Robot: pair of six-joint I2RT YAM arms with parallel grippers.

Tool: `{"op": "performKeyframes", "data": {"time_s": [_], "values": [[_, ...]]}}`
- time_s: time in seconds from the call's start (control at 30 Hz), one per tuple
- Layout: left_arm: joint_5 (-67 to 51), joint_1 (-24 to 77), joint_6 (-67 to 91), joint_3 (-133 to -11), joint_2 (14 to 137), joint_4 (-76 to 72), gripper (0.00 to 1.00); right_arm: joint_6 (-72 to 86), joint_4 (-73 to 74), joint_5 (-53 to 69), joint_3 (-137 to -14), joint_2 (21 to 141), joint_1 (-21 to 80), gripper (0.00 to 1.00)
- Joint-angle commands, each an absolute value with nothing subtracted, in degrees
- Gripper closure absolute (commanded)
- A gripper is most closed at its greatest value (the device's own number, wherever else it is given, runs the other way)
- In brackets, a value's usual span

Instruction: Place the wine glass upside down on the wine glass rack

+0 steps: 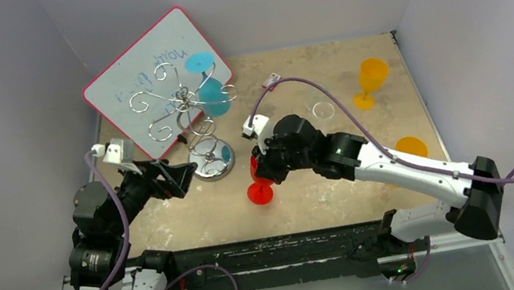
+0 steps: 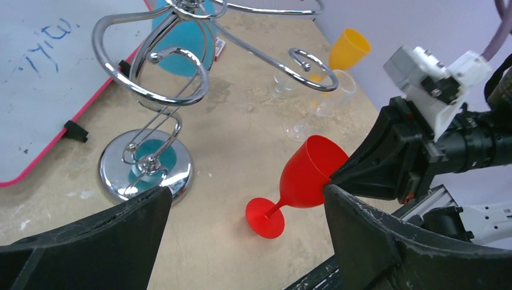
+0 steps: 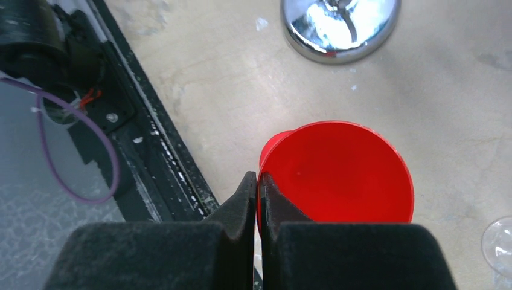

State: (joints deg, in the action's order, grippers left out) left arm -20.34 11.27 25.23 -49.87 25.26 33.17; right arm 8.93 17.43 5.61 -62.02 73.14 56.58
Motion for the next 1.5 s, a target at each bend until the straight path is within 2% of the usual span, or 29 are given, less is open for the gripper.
{"op": "performKeyframes", "data": {"time_s": [0.0,0.3,0.57,0.97,1.2,1.47], "values": [[-25.84,10.9,22.09,-49.67,26.18,27.16,0.03,6.53,20.38,9.31,-67.41,68.71,56.52,1.0],[-30.47,10.9,19.89,-50.17,27.43,25.9,0.03,6.58,23.39,21.21,-71.2,66.61,53.64,1.0],[-34.96,10.9,22.72,-45.95,31.47,20.54,0.1,6.99,25.33,27.6,-71.62,66.71,45.4,1.0],[-34.49,12.72,21.77,-43.26,34.23,15.9,0.11,8.97,26.84,28.63,-72.31,66.42,41.35,1.0],[-33.54,14.26,22.03,-42.76,37.01,13.46,0.12,10.79,26.71,34.23,-72.24,66.26,36.37,1.0],[-27.56,23.26,18.18,-43.0,41.65,11.6,0.14,9.8,30.93,39.62,-74.57,68.37,34.28,1.0]]}}
